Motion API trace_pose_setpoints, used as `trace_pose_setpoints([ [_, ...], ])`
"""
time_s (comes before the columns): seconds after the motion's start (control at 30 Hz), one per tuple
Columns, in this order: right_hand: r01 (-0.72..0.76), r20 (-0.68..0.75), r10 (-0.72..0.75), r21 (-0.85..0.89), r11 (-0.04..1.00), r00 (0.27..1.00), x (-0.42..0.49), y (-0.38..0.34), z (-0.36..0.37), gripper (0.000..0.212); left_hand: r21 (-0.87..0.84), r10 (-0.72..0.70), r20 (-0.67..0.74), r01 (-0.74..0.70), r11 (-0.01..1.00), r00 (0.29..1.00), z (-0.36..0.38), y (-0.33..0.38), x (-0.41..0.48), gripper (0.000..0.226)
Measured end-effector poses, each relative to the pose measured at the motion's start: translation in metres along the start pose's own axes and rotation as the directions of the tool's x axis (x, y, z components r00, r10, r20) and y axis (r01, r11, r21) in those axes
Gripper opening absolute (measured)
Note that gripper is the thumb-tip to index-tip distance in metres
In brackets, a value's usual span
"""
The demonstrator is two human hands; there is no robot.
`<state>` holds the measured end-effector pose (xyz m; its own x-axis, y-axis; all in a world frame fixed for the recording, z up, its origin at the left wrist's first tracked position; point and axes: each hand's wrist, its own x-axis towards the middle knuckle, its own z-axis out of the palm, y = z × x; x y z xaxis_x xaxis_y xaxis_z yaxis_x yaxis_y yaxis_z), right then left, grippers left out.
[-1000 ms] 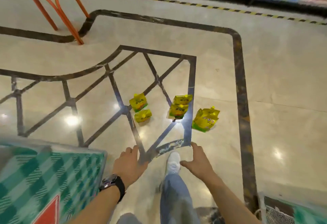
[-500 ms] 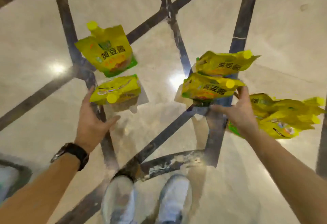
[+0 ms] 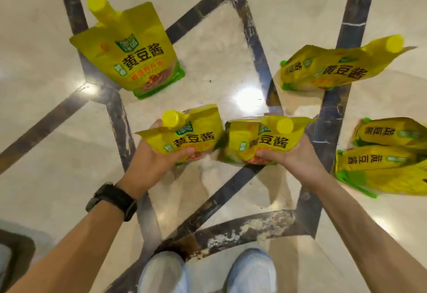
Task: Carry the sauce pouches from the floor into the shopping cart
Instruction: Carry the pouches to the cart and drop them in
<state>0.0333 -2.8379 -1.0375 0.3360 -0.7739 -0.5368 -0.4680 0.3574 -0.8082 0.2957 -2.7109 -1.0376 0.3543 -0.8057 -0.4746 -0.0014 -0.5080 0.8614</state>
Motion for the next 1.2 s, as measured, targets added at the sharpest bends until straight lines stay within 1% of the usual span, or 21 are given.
trace_pose_setpoints([
  [0.1, -0.039, -0.005, 0.040, 0.099, 0.994, 0.999, -0.019, -0.017, 0.002, 0.039, -0.029, -0.073, 0.051, 0.074, 0.997, 0.996, 0.000, 0.022, -0.011, 0.051],
  [0.17, -0.107, 0.004, 0.108, 0.184, 0.977, 0.994, -0.044, -0.031, -0.010, 0.035, -0.003, -0.123, 0.107, 0.124, 0.992, 0.987, -0.009, 0.051, -0.032, 0.053],
  [0.27, -0.241, 0.038, 0.245, 0.375, 0.895, 0.969, -0.105, -0.056, -0.038, 0.039, 0.017, -0.222, 0.205, 0.224, 0.975, 0.953, -0.021, 0.104, -0.082, 0.060],
  [0.33, -0.302, 0.107, 0.285, 0.449, 0.841, 0.953, -0.153, -0.085, -0.060, 0.039, -0.006, -0.285, 0.301, 0.300, 0.954, 0.910, -0.022, 0.147, -0.120, 0.067],
  [0.43, -0.392, 0.225, 0.321, 0.497, 0.774, 0.920, -0.228, -0.135, -0.091, 0.037, -0.036, -0.370, 0.433, 0.425, 0.904, 0.822, -0.013, 0.216, -0.181, 0.089],
  [0.5, -0.443, 0.270, 0.351, 0.544, 0.713, 0.897, -0.283, -0.172, -0.110, 0.037, -0.062, -0.405, 0.467, 0.486, 0.872, 0.786, -0.010, 0.264, -0.223, 0.085],
  [0.53, -0.459, 0.273, 0.369, 0.561, 0.689, 0.888, -0.310, -0.194, -0.119, 0.044, -0.073, -0.419, 0.471, 0.508, 0.858, 0.776, -0.011, 0.289, -0.243, 0.080],
  [0.6, -0.475, 0.266, 0.398, 0.583, 0.659, 0.878, -0.365, -0.235, -0.134, 0.081, -0.079, -0.439, 0.484, 0.537, 0.840, 0.757, -0.017, 0.338, -0.282, 0.074],
  [0.63, -0.468, 0.251, 0.403, 0.602, 0.647, 0.880, -0.391, -0.257, -0.140, 0.091, -0.072, -0.446, 0.499, 0.548, 0.833, 0.743, -0.020, 0.361, -0.300, 0.071],
  [0.67, -0.452, 0.232, 0.401, 0.624, 0.637, 0.886, -0.418, -0.280, -0.144, 0.093, -0.069, -0.452, 0.517, 0.561, 0.825, 0.727, -0.024, 0.385, -0.320, 0.064],
  [0.73, -0.412, 0.205, 0.376, 0.653, 0.636, 0.904, -0.468, -0.329, -0.149, 0.086, -0.084, -0.462, 0.550, 0.596, 0.798, 0.696, -0.035, 0.425, -0.357, 0.056],
  [0.77, -0.393, 0.187, 0.368, 0.670, 0.630, 0.911, -0.495, -0.351, -0.149, 0.074, -0.093, -0.469, 0.567, 0.618, 0.781, 0.677, -0.042, 0.444, -0.376, 0.061],
  [0.83, -0.331, 0.139, 0.345, 0.734, 0.593, 0.928, -0.546, -0.390, -0.147, 0.049, -0.104, -0.448, 0.618, 0.633, 0.767, 0.645, -0.057, 0.480, -0.408, 0.083],
  [0.87, -0.297, 0.109, 0.337, 0.759, 0.579, 0.935, -0.571, -0.408, -0.143, 0.048, -0.107, -0.424, 0.642, 0.623, 0.775, 0.639, -0.065, 0.497, -0.422, 0.090],
  [0.93, -0.225, 0.040, 0.313, 0.781, 0.583, 0.949, -0.615, -0.435, -0.132, 0.068, -0.075, -0.375, 0.681, 0.569, 0.819, 0.629, -0.078, 0.531, -0.443, 0.089],
  [0.97, -0.195, 0.007, 0.309, 0.791, 0.580, 0.951, -0.636, -0.446, -0.125, 0.072, -0.060, -0.350, 0.696, 0.537, 0.842, 0.627, -0.083, 0.548, -0.452, 0.088],
  [1.03, -0.125, -0.067, 0.314, 0.823, 0.554, 0.947, -0.673, -0.462, -0.110, 0.060, -0.025, -0.316, 0.730, 0.485, 0.874, 0.606, -0.089, 0.573, -0.468, 0.092],
  [1.07, -0.081, -0.107, 0.315, 0.844, 0.530, 0.943, -0.690, -0.468, -0.102, 0.054, 0.000, -0.299, 0.754, 0.456, 0.890, 0.584, -0.090, 0.586, -0.477, 0.089],
  [1.1, -0.030, -0.147, 0.312, 0.866, 0.499, 0.939, -0.707, -0.472, -0.094, 0.053, 0.012, -0.278, 0.776, 0.428, 0.904, 0.567, -0.090, 0.598, -0.487, 0.077],
  [1.17, 0.080, -0.222, 0.281, 0.895, 0.440, 0.934, -0.739, -0.479, -0.082, 0.063, 0.035, -0.252, 0.810, 0.385, 0.922, 0.529, -0.087, 0.620, -0.506, 0.045],
  [1.2, 0.126, -0.258, 0.277, 0.900, 0.418, 0.925, -0.755, -0.481, -0.077, 0.068, 0.068, -0.255, 0.832, 0.365, 0.929, 0.493, -0.083, 0.628, -0.516, 0.046],
])
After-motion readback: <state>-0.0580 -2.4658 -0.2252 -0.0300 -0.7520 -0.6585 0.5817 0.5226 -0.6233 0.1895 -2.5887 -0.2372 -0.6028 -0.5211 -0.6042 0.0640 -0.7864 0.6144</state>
